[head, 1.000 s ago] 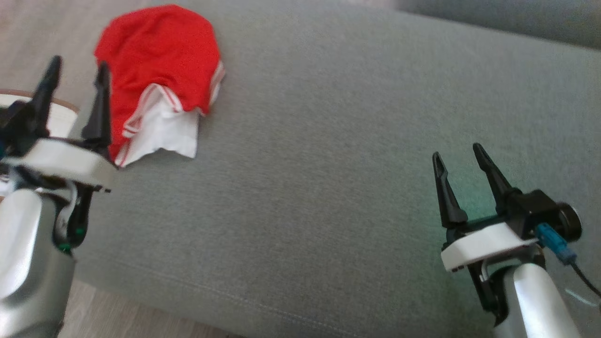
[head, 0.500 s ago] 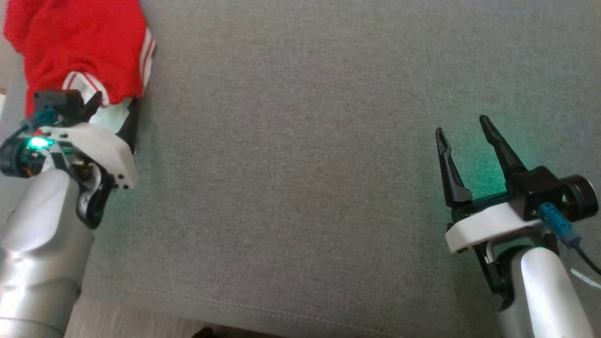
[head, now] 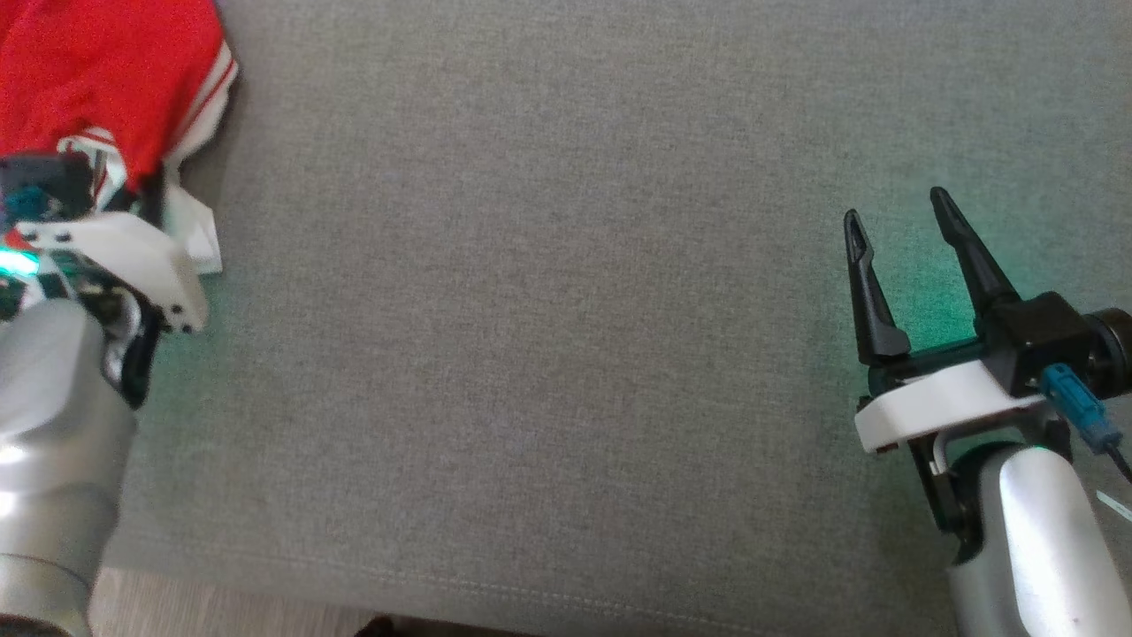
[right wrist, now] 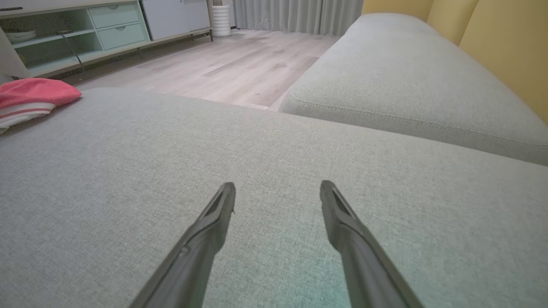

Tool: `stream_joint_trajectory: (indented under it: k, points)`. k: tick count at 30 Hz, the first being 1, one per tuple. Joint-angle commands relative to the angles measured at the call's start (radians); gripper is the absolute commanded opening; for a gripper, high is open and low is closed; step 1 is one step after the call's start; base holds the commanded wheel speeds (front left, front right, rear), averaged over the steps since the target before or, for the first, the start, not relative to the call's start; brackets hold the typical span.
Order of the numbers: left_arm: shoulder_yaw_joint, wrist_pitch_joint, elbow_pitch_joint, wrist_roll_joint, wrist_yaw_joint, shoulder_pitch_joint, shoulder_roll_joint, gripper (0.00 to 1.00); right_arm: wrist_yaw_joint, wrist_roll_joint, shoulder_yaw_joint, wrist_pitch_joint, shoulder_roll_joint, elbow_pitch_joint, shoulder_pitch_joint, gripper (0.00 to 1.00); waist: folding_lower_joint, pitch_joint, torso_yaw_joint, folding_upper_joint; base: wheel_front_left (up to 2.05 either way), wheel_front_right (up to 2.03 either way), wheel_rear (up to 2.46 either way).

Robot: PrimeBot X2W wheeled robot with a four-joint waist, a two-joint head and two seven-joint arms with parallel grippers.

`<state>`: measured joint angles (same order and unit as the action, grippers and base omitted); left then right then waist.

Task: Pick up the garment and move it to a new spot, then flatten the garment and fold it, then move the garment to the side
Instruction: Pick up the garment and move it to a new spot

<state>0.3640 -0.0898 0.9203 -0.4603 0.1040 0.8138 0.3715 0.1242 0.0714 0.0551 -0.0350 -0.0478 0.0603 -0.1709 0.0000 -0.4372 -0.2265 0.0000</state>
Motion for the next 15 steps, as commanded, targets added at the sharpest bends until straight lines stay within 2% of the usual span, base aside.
stream_joint_trajectory:
  k: [1, 6, 15]
  points:
    - [-0.026, 0.045, -0.013, 0.018, -0.011, 0.067, 0.083, 0.0, 0.007, -0.008, 0.017, 0.015, -0.002, 0.025, -0.013, 1.0, 0.0, 0.02, -0.003, 0.0, 0.0, 0.0, 0.0]
    - [-0.01, 0.102, -0.016, 0.051, -0.01, 0.123, 0.121, 0.0, 0.007, -0.04, 0.013, 0.045, -0.002, -0.011, -0.01, 1.0, 0.0, 0.084, -0.005, 0.0, 0.0, 0.0, 0.0]
    - [0.057, 0.087, -0.09, 0.091, 0.015, 0.215, 0.161, 0.0, 0.007, -0.113, 0.005, 0.105, -0.002, -0.097, 0.011, 1.0, 0.0, 0.23, 0.019, 0.0, 0.0, 0.0, 0.0]
